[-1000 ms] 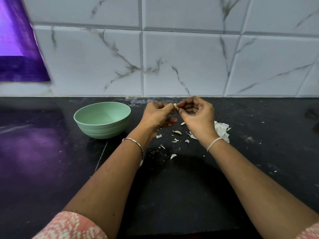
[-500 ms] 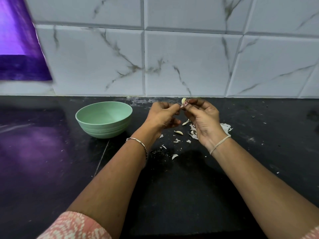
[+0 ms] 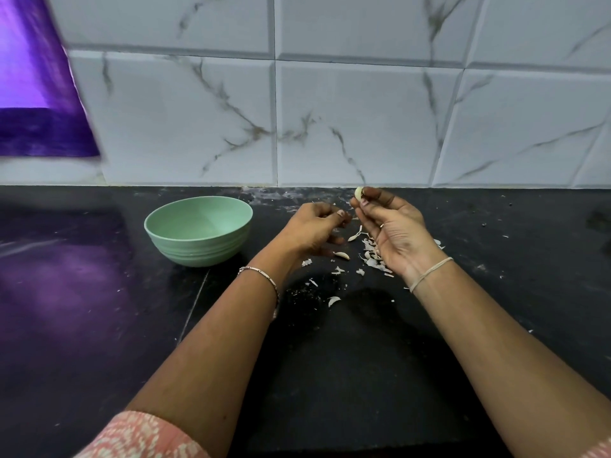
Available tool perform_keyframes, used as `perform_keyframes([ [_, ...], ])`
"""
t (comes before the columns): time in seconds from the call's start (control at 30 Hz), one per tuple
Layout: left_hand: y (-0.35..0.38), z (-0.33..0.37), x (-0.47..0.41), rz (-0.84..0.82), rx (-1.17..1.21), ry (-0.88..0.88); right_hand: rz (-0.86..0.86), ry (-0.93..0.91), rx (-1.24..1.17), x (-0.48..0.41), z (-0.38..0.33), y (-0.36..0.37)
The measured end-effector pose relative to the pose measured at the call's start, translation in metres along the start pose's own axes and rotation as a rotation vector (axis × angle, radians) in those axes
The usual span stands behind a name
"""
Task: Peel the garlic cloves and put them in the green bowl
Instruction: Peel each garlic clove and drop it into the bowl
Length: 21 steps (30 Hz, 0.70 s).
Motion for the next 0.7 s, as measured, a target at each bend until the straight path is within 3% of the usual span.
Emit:
perform_keyframes([
  [0.23, -0.021, -0.001, -0.004, 0.208, 0.104, 0.064, -0.039, -0.114, 0.321, 0.002, -0.005, 0.003],
  [0.37, -0.023, 0.002, -0.002, 0.185, 0.267, 0.062, -0.050, -0.226, 0.539, 0.001, -0.008, 0.004],
  [0.53, -0.017, 0.002, -0.003, 0.099, 0.296, 0.037, -0.066, -0.340, 0.699, 0.001, -0.011, 0.007],
  [0.7, -0.019, -0.004, -0.007, 0.126, 0.361, 0.028, -0.065, -0.466, 0.972, 0.002, -0.011, 0.010],
])
Point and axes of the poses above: each hand's wrist, its own x-axis away from the middle knuckle, its own y-axis out of the palm, z = x × y, the point moved 6 cm from there along -x, towards the middle knuckle, and after that the axes turned 2 degrees about -x, right-handed, at the moved point
